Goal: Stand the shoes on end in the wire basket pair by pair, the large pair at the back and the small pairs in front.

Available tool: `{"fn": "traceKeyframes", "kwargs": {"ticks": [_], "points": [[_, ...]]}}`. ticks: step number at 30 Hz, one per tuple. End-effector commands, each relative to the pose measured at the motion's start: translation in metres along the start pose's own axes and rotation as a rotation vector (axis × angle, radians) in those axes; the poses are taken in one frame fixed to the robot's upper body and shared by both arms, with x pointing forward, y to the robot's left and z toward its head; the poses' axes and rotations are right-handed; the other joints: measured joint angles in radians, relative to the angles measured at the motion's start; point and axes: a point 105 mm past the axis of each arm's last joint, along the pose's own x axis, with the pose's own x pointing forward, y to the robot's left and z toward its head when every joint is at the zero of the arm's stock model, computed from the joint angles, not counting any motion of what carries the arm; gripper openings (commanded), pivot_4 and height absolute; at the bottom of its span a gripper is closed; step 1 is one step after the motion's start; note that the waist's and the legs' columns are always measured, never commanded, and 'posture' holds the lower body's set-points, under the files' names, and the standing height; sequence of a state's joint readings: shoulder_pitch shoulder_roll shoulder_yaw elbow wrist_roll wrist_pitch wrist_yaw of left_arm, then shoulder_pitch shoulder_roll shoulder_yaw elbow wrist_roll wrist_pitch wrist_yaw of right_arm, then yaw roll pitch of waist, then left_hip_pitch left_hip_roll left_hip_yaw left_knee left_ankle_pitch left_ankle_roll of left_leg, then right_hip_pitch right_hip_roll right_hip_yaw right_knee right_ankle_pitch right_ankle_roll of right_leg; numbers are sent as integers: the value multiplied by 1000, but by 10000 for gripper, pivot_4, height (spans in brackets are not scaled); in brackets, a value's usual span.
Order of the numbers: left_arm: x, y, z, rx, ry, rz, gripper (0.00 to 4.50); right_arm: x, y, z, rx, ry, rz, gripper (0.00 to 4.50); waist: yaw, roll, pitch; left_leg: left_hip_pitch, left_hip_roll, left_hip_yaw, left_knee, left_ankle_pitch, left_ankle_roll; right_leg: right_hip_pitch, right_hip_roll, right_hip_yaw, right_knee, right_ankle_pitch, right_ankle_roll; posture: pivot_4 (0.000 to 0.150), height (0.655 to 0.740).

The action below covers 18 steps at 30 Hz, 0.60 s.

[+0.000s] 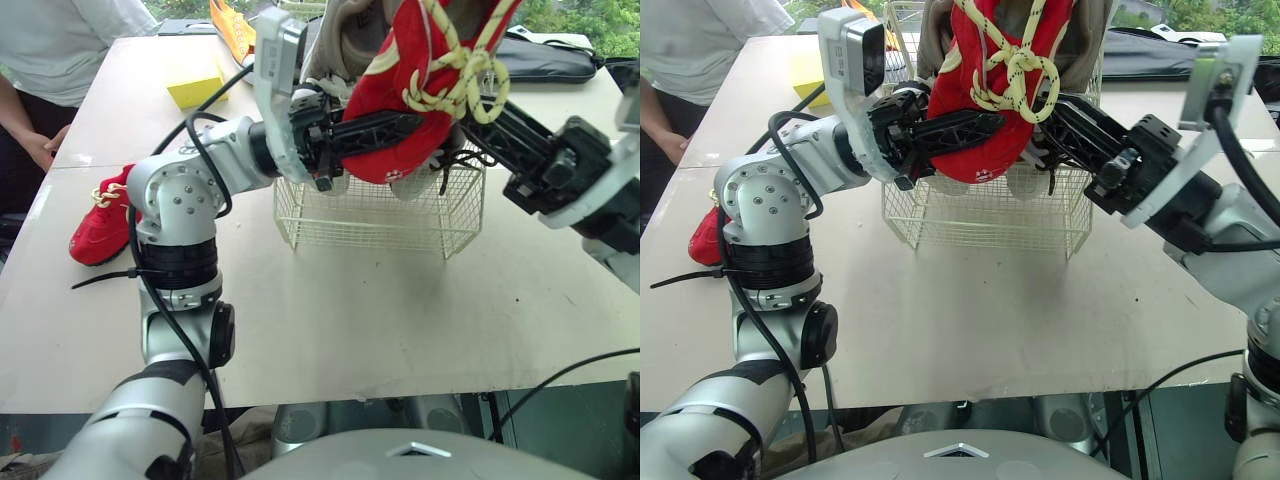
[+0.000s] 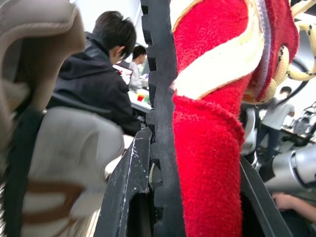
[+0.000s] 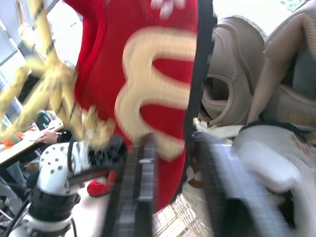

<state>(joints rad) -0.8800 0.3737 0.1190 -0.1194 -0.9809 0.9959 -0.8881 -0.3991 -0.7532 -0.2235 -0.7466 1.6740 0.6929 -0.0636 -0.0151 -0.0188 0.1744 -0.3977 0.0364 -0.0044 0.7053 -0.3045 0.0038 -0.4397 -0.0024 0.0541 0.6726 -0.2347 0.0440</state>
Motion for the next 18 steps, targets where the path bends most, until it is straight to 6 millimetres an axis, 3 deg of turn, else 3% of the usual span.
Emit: {"fn": "traceKeyframes", "kwargs": {"ticks": [1, 4, 5, 11, 12, 14, 18], "points": [[8, -10, 9, 26, -13, -45, 6370, 0, 20, -1, -19, 3, 80, 26807, -2, 0, 0, 0, 0, 0, 0, 0, 0, 0, 0, 0, 0, 0, 0, 1500, 7400], [9, -11, 8, 19, -12, -47, 6370, 1, 21, -1, -13, -1, 86, 42369, 0, 0, 0, 0, 0, 0, 0, 0, 0, 0, 0, 0, 1, 0, 0, 1500, 7400], [9, -11, 8, 18, -10, -49, 6370, 1, 21, -1, -2, -5, 84, 44600, 1, 0, 0, 0, 0, 0, 0, 0, 0, 0, 0, 0, 1, 0, 0, 1500, 7400], [10, -16, -1, 19, 32, -68, 6370, 14, 11, 4, 7, -34, 34, 44600, 1, 0, 0, 0, 0, 1, 0, 0, 0, 0, 0, 0, 0, 0, 0, 1500, 7400], [10, -17, -3, 19, 38, -72, 6370, 16, 7, 5, 6, -42, 14, 39405, -1, 0, 0, 0, 0, 0, 0, 0, 0, 0, 0, 0, 0, 0, 0, 1500, 7400], [9, -18, -5, 21, 43, -75, 6370, 16, 3, 6, 1, -47, -6, 33429, 1, 0, 0, 0, 0, 1, 0, 0, 0, 0, 0, 0, 0, 0, 0, 1500, 7400], [6, -20, -6, 18, 53, -78, 6370, 16, 2, 6, 6, -53, -10, 11661, 4, 0, 0, -1, 0, 0, 0, 0, 0, 0, 0, -1, -1, 0, 0, 1500, 7400]]}}
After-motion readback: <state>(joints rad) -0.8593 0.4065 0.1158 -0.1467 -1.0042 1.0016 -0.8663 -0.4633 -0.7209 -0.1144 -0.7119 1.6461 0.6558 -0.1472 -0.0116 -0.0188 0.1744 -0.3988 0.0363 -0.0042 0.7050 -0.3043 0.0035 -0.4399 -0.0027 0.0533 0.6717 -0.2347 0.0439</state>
